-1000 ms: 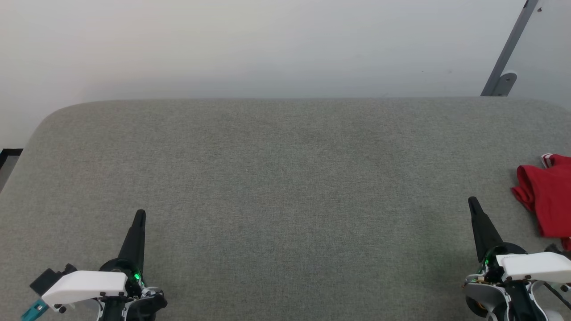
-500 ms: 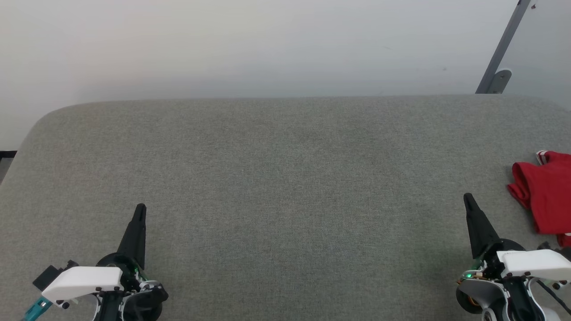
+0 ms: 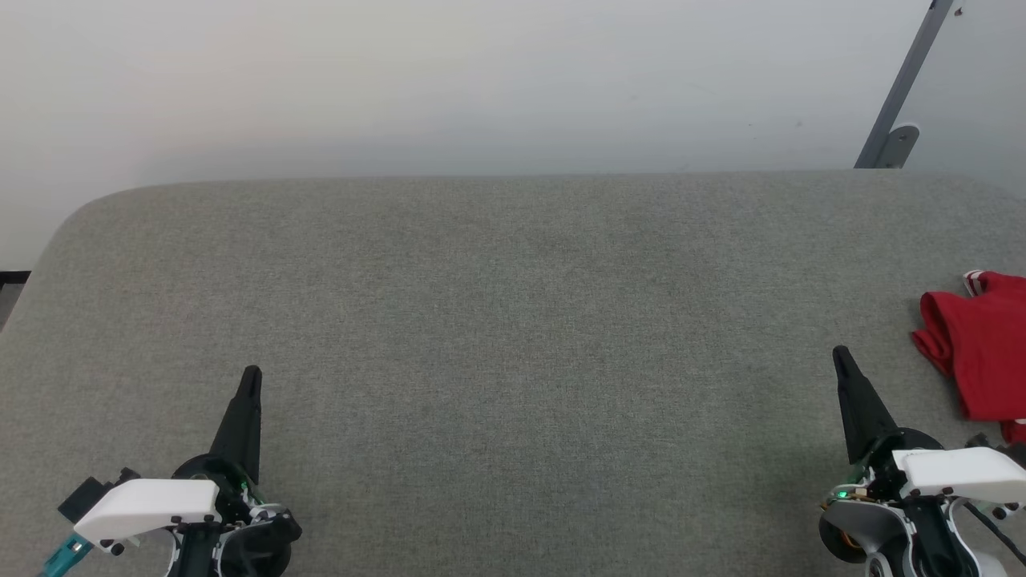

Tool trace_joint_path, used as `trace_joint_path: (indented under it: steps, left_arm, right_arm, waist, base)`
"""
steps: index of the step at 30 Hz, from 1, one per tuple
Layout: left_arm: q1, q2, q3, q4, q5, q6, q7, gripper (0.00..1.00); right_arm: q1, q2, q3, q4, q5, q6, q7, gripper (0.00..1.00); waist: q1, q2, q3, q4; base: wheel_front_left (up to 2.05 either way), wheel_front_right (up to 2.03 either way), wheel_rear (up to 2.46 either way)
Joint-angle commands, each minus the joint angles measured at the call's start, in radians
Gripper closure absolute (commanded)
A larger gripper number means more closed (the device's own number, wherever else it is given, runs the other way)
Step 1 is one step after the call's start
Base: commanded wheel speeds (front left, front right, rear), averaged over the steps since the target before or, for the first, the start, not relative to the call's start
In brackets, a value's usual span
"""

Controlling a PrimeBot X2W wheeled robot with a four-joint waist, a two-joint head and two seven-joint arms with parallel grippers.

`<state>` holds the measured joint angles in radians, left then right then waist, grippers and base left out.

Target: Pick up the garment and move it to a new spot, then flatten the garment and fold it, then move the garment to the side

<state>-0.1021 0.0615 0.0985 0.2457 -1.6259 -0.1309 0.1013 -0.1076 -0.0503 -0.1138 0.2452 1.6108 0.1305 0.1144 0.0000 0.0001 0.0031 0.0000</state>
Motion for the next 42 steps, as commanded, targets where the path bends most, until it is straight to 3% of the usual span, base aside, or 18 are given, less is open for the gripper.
trace_joint_path:
  steps: [1, 42]
  left_arm:
    - [-0.013, -0.003, 0.004, 0.0, 0.003, 0.0, 0.006, 1.0]
    - [-0.013, -0.008, 0.011, 0.0, 0.009, 0.0, 0.01, 1.0]
  right_arm:
    - [-0.004, 0.002, 0.0, 0.002, 0.004, 0.0, 0.002, 1.0]
    - [-0.004, 0.002, 0.001, 0.002, 0.004, 0.0, 0.001, 1.0]
  waist:
    - [0.0, -0.0001, 0.0, 0.0]
    - [0.0, -0.0001, 0.0, 0.0]
  base:
    - [0.0, 0.0, 0.0]
    - [0.0, 0.0, 0.0]
